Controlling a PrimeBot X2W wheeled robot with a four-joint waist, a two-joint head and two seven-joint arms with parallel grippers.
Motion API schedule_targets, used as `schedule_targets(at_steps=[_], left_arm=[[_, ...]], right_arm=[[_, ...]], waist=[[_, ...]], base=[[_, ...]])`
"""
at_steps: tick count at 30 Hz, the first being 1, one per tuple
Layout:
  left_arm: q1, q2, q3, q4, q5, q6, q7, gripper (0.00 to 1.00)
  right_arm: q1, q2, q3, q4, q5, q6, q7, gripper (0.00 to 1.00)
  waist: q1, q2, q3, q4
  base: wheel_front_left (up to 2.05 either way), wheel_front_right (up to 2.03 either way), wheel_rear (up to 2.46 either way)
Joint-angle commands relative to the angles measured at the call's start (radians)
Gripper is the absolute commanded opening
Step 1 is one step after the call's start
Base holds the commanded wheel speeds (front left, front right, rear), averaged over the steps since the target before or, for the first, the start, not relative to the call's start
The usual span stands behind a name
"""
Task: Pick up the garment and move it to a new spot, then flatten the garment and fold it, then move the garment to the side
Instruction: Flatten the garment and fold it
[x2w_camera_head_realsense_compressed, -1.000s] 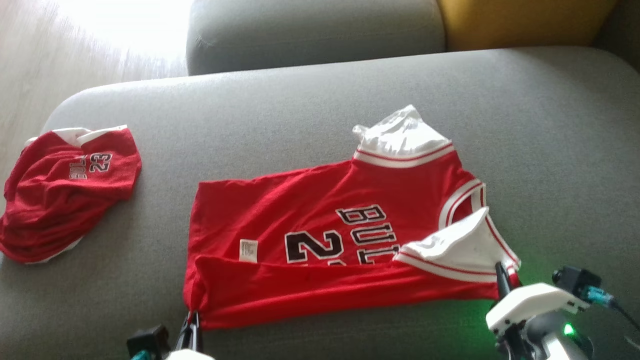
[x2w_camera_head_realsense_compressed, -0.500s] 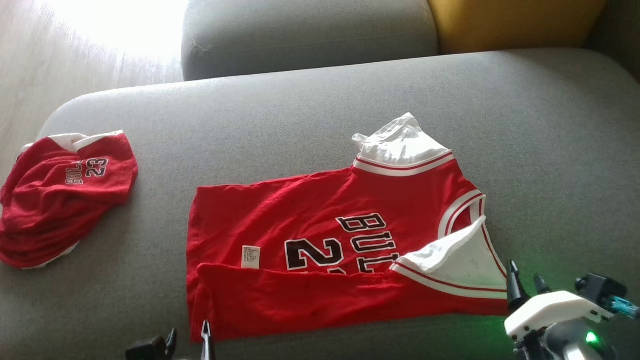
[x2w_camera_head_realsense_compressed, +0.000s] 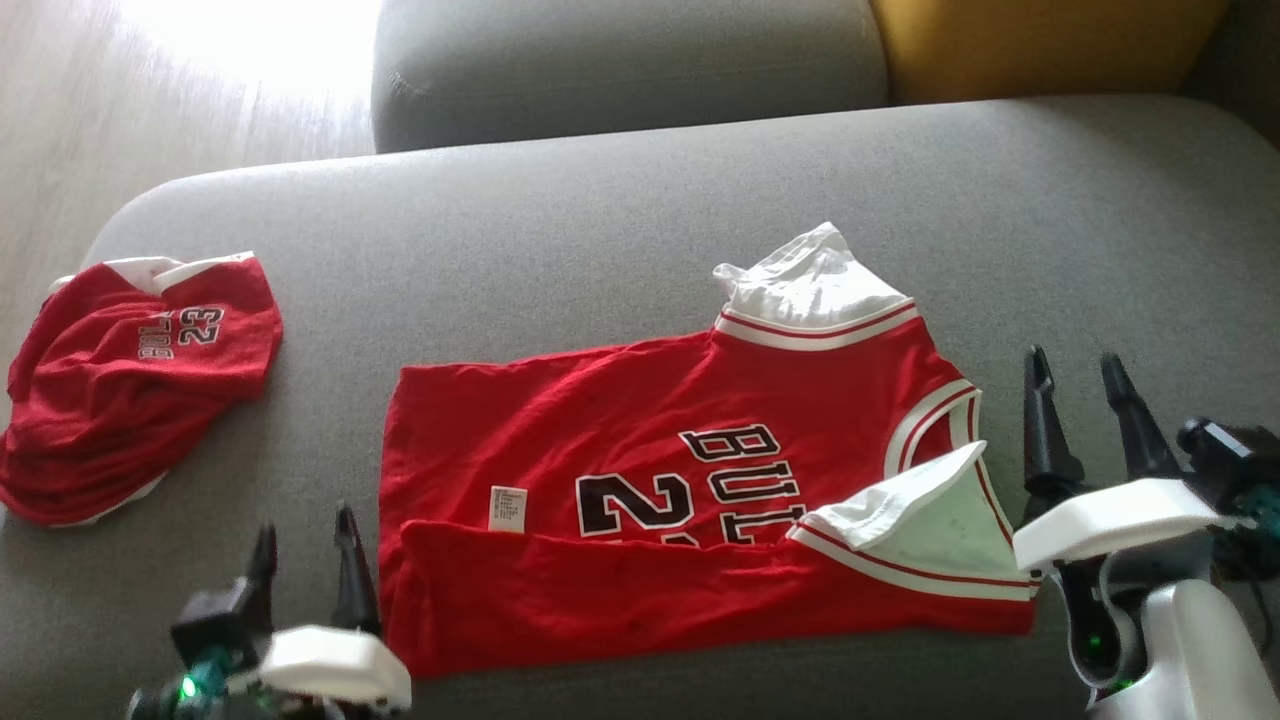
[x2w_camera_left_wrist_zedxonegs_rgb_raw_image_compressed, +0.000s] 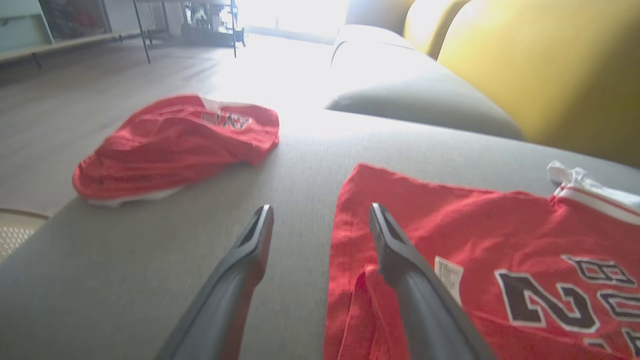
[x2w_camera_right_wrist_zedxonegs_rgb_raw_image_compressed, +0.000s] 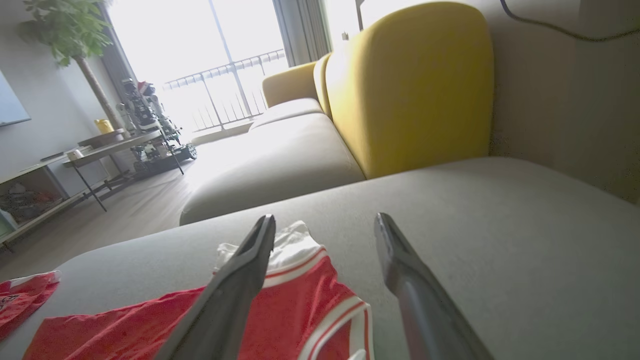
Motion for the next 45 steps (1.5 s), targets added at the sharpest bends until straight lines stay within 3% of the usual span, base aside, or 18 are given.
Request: schedule_targets(at_steps=[1, 6, 11, 14, 19, 25, 30, 45], left_arm=[[-0.06, 0.007, 0.04, -0.055, 0.018, 0.004, -0.006, 1.0], [-0.065, 0.005, 0.039, -0.162, 0.08, -0.003, -0.006, 1.0], [-0.067, 0.005, 0.022, -0.154, 0.107, 0.006, -0.006, 1.0], [-0.12, 0.005, 0.006, -0.027, 0.141, 0.03, -0.006, 1.0], [-0.229, 0.018, -0.006, 0.094, 0.165, 0.025, -0.006, 1.0], [-0.409, 0.065, -0.002, 0.26, 0.191, 0.031, -0.005, 1.0], [-0.516, 0.105, 0.009, 0.389, 0.211, 0.062, 0.007, 1.0], [-0.644, 0.119, -0.013, 0.594, 0.208, 0.06, 0.003, 1.0]], right_arm=[[-0.004, -0.01, 0.035, -0.06, -0.015, 0.0, -0.016, 1.0], [0.02, -0.01, 0.089, -0.17, -0.052, 0.0, -0.056, 1.0], [0.039, -0.01, 0.135, -0.21, -0.085, 0.0, -0.072, 1.0], [0.033, -0.01, 0.148, -0.239, -0.095, 0.0, -0.071, 1.0], [0.018, -0.01, 0.152, -0.261, -0.102, 0.0, -0.07, 1.0], [-0.007, -0.01, 0.169, -0.282, -0.096, 0.0, -0.074, 1.0], [-0.019, -0.01, 0.174, -0.284, -0.1, 0.0, -0.075, 1.0], [-0.031, -0.01, 0.158, -0.261, -0.101, 0.0, -0.083, 1.0]], waist=[[0.0, -0.0001, 0.003, -0.001], [0.0, -0.0001, 0.018, -0.005], [0.0, -0.0001, 0.052, -0.019], [0.0, -0.0001, 0.107, -0.038], [0.0, -0.0001, 0.16, -0.063], [0.0, -0.0001, 0.226, -0.101], [0.0, -0.0001, 0.265, -0.123], [0.0, -0.0001, 0.306, -0.131]], base=[[0.0, 0.0, 0.0], [0.0, 0.0, 0.0], [0.0, 0.0, 0.0], [0.0, 0.0, 0.0], [0.0, 0.0, 0.0], [0.0, 0.0, 0.0], [0.0, 0.0, 0.0], [0.0, 0.0, 0.0]])
